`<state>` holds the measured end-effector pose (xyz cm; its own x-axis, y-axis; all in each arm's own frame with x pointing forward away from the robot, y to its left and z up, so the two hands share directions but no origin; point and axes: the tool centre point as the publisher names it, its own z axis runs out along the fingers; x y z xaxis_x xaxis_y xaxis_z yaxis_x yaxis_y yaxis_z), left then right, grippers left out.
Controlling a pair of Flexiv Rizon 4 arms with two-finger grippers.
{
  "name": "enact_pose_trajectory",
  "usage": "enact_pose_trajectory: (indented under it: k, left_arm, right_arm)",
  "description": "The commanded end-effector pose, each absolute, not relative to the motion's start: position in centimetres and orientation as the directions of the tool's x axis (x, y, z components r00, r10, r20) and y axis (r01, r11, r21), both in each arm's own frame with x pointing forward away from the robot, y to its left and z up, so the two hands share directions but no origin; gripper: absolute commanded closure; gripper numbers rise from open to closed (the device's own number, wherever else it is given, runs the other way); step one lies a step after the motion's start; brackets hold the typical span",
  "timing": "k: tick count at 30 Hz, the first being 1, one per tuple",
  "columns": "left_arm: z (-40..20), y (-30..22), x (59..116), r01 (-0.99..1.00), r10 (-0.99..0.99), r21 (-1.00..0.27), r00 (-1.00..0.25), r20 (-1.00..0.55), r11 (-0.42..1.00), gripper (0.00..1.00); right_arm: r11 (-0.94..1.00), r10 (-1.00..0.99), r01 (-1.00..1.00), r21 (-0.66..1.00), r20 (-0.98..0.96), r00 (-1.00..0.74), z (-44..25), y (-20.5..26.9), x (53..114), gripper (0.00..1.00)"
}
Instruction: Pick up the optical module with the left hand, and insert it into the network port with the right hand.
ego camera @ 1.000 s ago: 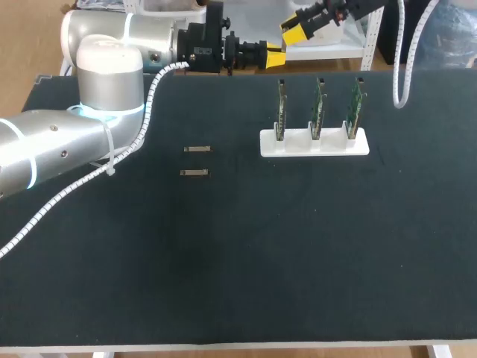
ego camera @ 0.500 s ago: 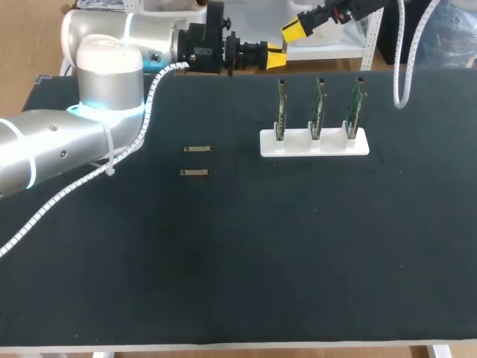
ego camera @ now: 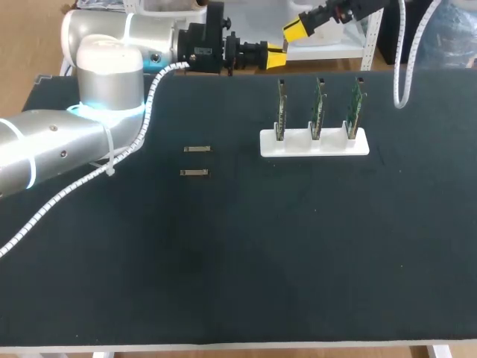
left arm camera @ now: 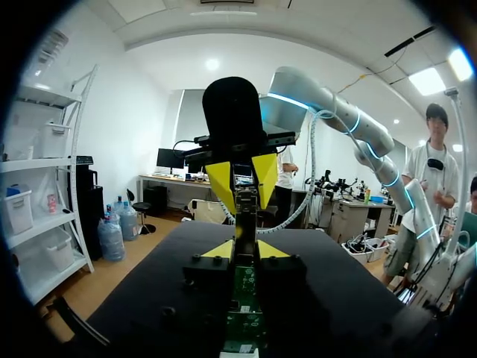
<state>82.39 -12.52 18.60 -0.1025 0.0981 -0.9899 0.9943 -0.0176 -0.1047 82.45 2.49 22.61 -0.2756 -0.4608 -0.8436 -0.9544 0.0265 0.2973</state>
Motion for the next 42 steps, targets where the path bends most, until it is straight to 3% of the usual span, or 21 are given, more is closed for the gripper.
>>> enact_pose_trajectory:
  k: [1, 30, 42]
  left_arm:
    - [18.5, -12.5, 82.8, 0.994, 0.098, -0.105, -0.103, -0.990, -0.015, 0.00]
    - [18.5, -12.5, 82.8, 0.994, 0.098, -0.105, -0.103, -0.990, -0.015, 0.00]
    - [18.6, -10.8, 83.4, 0.997, 0.258, -0.056, -0.066, -0.964, 0.044, 0.00]
  right_arm:
    - [0.032, -0.460, -0.955, 0.296, -0.843, -0.277, 22.8, 2.3, 81.9, 1.00]
    - [0.012, -0.460, -0.968, 0.249, -0.858, -0.227, 23.1, 2.1, 82.0, 1.00]
    - [0.012, -0.465, -0.968, 0.250, -0.856, -0.227, 23.0, 1.8, 82.2, 1.00]
